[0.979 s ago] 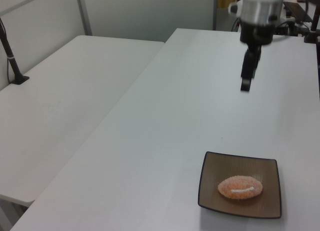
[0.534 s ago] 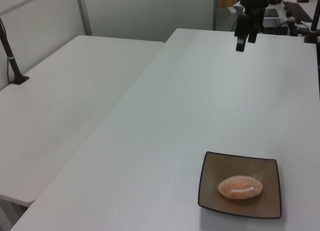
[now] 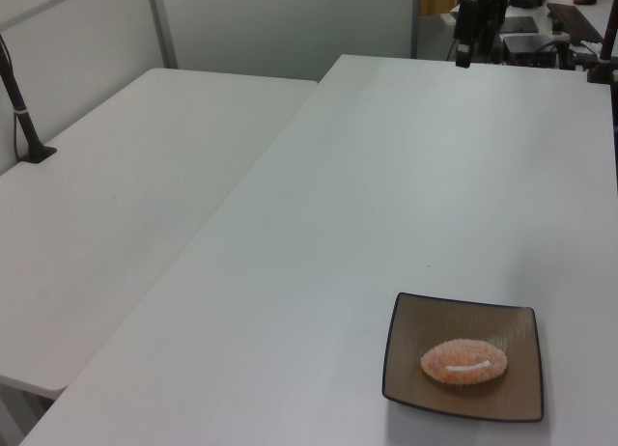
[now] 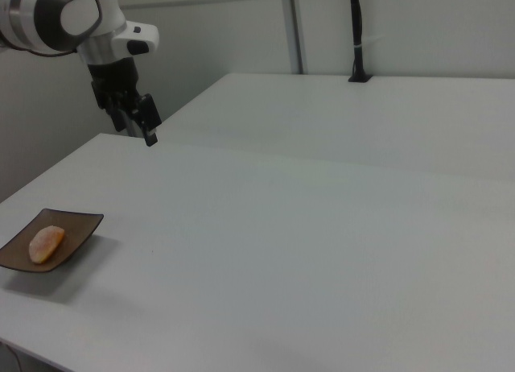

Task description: Bread is placed on a ceramic plate

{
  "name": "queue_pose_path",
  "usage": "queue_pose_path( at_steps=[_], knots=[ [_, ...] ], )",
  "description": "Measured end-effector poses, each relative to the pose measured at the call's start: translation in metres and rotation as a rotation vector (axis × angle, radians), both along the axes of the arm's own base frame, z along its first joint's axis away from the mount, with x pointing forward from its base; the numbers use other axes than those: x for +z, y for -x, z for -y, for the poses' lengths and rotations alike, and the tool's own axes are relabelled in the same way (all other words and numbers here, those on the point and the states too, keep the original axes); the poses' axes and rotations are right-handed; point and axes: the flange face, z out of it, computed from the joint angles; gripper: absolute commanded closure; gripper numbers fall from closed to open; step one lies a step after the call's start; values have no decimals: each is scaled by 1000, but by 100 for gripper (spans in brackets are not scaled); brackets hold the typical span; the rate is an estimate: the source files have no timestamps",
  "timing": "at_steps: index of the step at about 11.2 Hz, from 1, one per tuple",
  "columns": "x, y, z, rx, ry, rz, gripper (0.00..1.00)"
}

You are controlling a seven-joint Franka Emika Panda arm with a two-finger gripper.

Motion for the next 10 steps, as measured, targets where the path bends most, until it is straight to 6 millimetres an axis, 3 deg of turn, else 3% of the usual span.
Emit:
queue_pose_path(
  at_steps=[5,10],
  knots=[
    [-29,-20,-4,281,30,5,0],
    [-25,-38,10,301,43,36,0]
  ],
)
